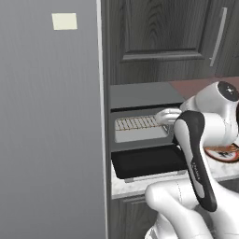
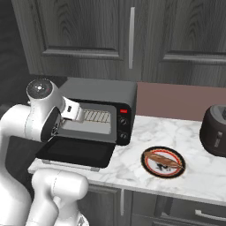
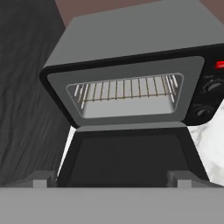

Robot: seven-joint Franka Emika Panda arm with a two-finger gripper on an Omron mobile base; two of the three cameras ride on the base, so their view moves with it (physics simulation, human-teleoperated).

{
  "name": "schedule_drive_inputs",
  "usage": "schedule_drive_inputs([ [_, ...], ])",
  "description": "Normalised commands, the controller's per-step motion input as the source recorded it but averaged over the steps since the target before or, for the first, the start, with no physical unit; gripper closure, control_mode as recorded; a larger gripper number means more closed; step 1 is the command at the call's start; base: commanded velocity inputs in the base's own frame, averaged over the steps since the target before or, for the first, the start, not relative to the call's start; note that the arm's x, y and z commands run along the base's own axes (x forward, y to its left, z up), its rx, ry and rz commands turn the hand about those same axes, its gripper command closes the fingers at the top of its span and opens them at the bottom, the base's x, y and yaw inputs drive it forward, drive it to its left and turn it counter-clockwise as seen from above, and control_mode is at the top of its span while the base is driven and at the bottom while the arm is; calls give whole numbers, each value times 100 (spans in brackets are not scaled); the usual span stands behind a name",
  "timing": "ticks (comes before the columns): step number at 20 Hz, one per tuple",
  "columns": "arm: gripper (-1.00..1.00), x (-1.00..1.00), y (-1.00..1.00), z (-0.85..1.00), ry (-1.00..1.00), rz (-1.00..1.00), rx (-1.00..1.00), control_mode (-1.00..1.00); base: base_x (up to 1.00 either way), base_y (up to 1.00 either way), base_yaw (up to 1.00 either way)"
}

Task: Pull the toaster oven rack outwards. Pick up the baguette from the plate and place it on the toaster oven rack. Close the toaster oven door fully and set the temperature to the lowest setting.

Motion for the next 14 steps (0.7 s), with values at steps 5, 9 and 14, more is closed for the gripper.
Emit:
schedule_drive_inputs([
  [5,-100,18,0,0,0,-5,0,-100,0,0,0],
  [9,-100,44,-17,-25,7,-22,19,-100,0,0,0],
  [14,-100,29,-8,-44,6,-15,28,-100,0,0,0],
])
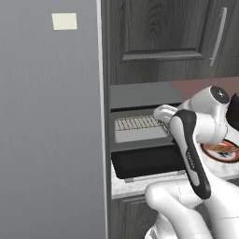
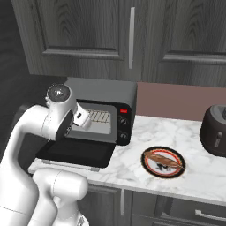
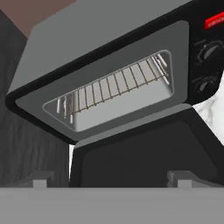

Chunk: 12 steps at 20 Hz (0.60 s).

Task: Pull the toaster oven rack outwards. Pick up the baguette from the plate and place it on the toaster oven rack. Close the toaster oven door fully and set the temperature to the lowest setting.

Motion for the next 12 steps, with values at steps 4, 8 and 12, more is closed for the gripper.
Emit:
schedule_drive_inputs([
  [4,-100,35,0,-29,7,-1,2,-100,0,0,0],
  [8,-100,46,0,-29,3,1,0,-100,0,0,0],
  [12,-100,33,0,-20,0,8,0,-100,0,0,0],
])
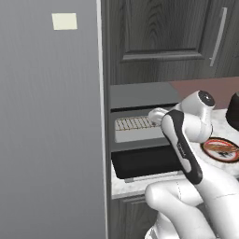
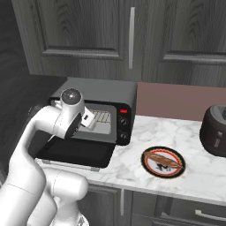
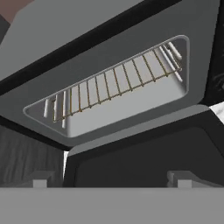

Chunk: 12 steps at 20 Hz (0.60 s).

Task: Pull the toaster oven rack outwards. Pick up the baguette from the plate and place it on the toaster oven rack. Close the toaster oven door fully and set the temperature to the lowest setting.

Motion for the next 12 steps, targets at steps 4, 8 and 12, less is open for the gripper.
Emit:
schedule_drive_inputs([
  [4,-100,14,0,-17,0,13,1,-100,0,0,0],
  [8,-100,8,0,-17,-6,13,0,-100,0,0,0],
  [12,-100,31,0,-23,-3,12,0,-100,0,0,0],
])
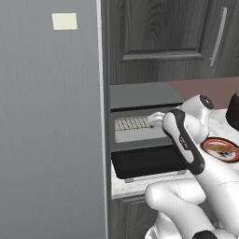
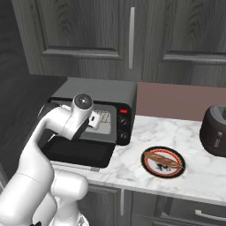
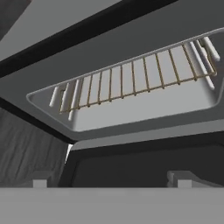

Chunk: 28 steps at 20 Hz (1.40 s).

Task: Pull the toaster oven rack outwards. Pick up the baguette from the plate and place it on the toaster oven rack. Close the toaster oven door fully and set the temperature to the lowest setting.

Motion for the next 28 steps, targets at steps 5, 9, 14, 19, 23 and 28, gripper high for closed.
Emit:
schedule_drive_inputs([
  [5,-100,21,0,-11,-6,4,0,-100,0,0,0],
  [9,-100,13,0,-2,-4,0,0,-100,0,0,0],
  [14,-100,8,0,0,0,0,-5,-100,0,0,0],
  [19,-100,0,12,0,0,0,-13,-100,0,0,0],
  [23,-100,0,24,0,0,0,-15,-100,0,0,0],
  [28,-100,0,26,0,0,0,-14,-100,0,0,0],
])
